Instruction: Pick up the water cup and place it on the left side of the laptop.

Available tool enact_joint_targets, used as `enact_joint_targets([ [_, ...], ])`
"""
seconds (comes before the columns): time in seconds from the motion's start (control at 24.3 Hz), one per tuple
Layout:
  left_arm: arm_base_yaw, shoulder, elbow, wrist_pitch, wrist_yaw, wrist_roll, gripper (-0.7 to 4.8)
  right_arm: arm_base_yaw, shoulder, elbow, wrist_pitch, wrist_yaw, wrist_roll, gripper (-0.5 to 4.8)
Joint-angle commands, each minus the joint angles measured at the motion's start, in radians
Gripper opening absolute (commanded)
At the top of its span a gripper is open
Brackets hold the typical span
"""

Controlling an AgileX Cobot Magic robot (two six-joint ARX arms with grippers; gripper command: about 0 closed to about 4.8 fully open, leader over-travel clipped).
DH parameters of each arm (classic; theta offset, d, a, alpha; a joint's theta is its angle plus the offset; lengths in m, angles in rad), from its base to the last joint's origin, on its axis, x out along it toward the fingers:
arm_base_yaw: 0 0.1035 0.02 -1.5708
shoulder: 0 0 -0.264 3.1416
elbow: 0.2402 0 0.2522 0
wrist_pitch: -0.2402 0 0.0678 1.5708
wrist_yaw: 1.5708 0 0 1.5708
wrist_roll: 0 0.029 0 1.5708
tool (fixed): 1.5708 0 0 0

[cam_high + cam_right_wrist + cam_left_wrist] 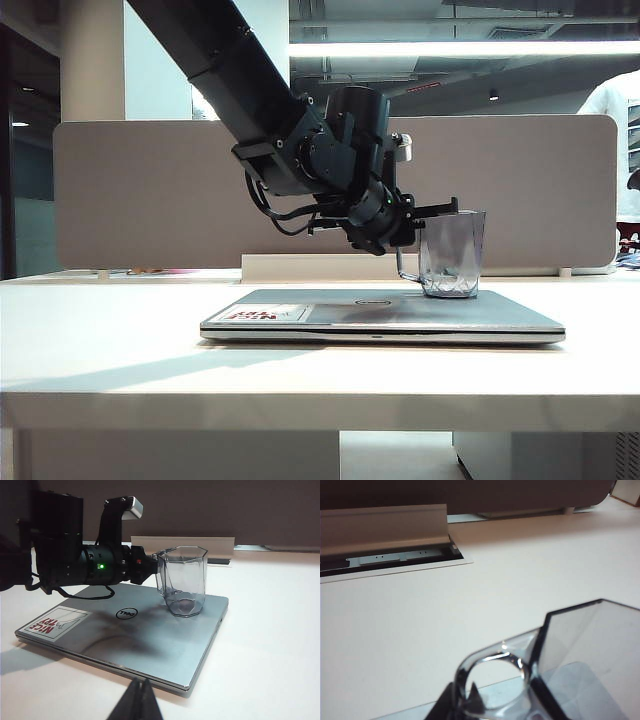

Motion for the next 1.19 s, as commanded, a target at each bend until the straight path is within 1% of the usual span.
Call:
enact_joint_targets([
  [0.04,-0.002,-0.032,0.007,-0.037,0.008,0.011,-0.06,-0.001,-0.002,-0.004,0.01,-0.001,0.0,-0.05],
  [0.21,-0.001,-0.084,0.007,-0.113,0.008,0.049,-0.06,-0.001,-0.002,-0.004,0.0,-0.001,0.0,-0.05],
  [0.29,0.0,-0.129,0.007,-0.175,0.009,0.05,-0.06,-0.001,-0.002,-0.004,-0.006,-0.001,0.0,-0.05],
  [0.37,0.002,-0.155,0.007,-0.206,0.015,0.054,-0.06,-0.001,-0.002,-0.004,-0.005,-0.001,0.0,-0.05],
  [0.45,0.011,-0.187,0.007,-0.242,0.044,0.074,-0.06,-0.001,-0.002,-0.004,-0.005,0.002,0.0,-0.05],
  [0.54,0.018,-0.211,0.006,-0.268,0.04,0.076,-0.06,-0.001,-0.002,-0.004,-0.005,0.002,0.0,-0.05],
  [0.62,0.049,-0.269,0.005,-0.319,0.041,0.075,-0.06,-0.001,-0.002,-0.004,-0.005,0.002,0.0,-0.05],
  [0.78,0.086,-0.325,0.005,-0.372,0.041,0.076,-0.06,-0.001,-0.002,-0.004,-0.005,0.003,0.0,-0.05],
  [0.95,0.167,-0.422,-0.001,-0.49,0.042,0.076,-0.06,-0.001,-0.002,-0.004,-0.005,0.006,0.0,-0.05],
  [1.11,0.221,-0.497,-0.047,-0.508,0.045,0.102,-0.06,-0.001,-0.002,-0.004,-0.005,0.007,0.0,-0.05],
  [1.19,0.25,-0.539,-0.08,-0.512,0.069,0.118,-0.06,-0.001,-0.002,-0.004,-0.005,0.008,0.0,-0.05],
])
